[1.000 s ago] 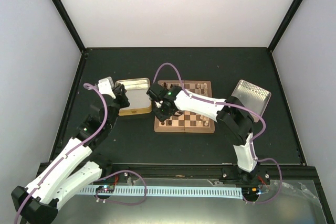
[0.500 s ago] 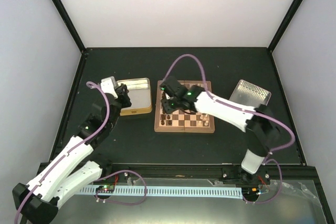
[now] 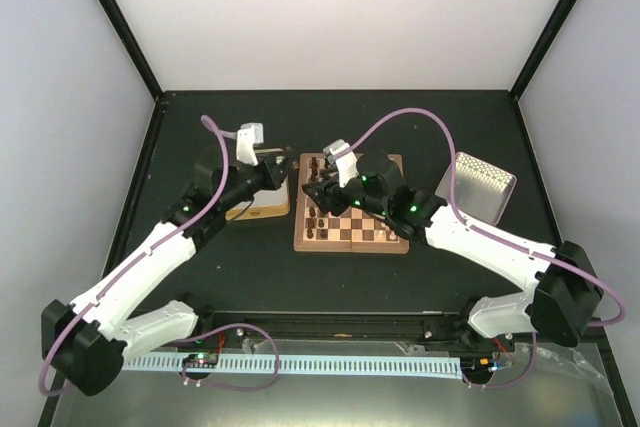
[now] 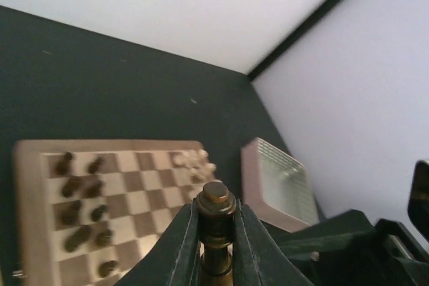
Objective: Set up the chess pieces on the board
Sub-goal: Place the chess piece on the chessboard.
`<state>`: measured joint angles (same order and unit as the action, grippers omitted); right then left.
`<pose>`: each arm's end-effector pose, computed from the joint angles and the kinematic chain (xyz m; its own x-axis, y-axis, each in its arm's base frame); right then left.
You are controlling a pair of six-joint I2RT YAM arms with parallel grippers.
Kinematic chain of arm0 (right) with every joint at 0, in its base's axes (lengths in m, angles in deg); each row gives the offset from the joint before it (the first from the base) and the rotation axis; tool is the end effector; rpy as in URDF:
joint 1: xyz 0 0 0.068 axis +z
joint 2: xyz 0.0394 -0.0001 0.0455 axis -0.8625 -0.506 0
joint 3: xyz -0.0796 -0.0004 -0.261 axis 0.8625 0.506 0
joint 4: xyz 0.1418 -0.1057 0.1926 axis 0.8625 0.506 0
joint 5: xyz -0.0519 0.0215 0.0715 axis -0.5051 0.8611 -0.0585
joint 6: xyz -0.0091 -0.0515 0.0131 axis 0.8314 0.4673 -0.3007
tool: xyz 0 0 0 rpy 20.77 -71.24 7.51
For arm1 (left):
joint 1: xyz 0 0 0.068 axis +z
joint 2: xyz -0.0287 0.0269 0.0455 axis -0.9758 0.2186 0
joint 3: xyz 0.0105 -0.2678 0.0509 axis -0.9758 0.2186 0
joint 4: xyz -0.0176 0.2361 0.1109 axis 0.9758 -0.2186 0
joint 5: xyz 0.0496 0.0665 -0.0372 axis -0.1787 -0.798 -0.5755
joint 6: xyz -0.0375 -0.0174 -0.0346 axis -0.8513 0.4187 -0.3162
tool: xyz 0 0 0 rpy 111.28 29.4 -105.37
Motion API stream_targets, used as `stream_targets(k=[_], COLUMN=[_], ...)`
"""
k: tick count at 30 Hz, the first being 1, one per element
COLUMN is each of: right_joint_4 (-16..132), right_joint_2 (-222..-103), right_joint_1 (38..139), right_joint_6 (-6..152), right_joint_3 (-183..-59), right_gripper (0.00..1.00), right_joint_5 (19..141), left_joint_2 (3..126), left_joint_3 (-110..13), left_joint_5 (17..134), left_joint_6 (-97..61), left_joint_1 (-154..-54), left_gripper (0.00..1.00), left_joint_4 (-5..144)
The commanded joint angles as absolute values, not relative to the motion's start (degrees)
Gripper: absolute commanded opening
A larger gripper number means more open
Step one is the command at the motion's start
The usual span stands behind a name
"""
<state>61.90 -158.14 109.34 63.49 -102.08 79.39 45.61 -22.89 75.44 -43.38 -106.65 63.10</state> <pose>0.1971 0.2394 0.2975 -0.4886 -0.1503 -0.8595 -0.7210 0.6243 0.3007 0.2005 -0.1182 0.3217 -0.5390 -0.3838 -0.7498 0.3495 0.7080 -0.6137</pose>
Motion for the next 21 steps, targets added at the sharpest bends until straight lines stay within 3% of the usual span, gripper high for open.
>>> stream_targets(k=[1,10,12,17,21], right_joint_4=[52.9,55.6,56.1,56.4,56.5], right_joint_2=[-156.9,-160.4,-161.2,-161.5,-160.9], right_joint_1=[109.4,109.4,109.4,109.4,109.3], right_joint_6=[65.9,64.8,64.7,66.0,70.1], right_joint_3=[-102.0,-106.3,-107.1,-107.7,-107.1], right_gripper=[0.62,0.58,0.51,0.19,0.04], right_joint_5=[80.9,75.4,75.4,74.9,75.3], left_joint_2=[49.5,49.8,49.6,49.4,48.8], left_joint_3=[-26.9,-25.1,-24.9,-24.6,-25.5], left_joint_5=[91.3,94.9,95.1,95.2,95.8], left_joint_6=[-49.4,-50.9,-50.8,-50.0,-47.8], left_joint_1=[-106.6,-106.6,-106.5,-106.6,-106.2], left_gripper=[0.07,0.07,0.07,0.08,0.22], left_joint_4=[67.0,70.5,70.7,70.1,67.7])
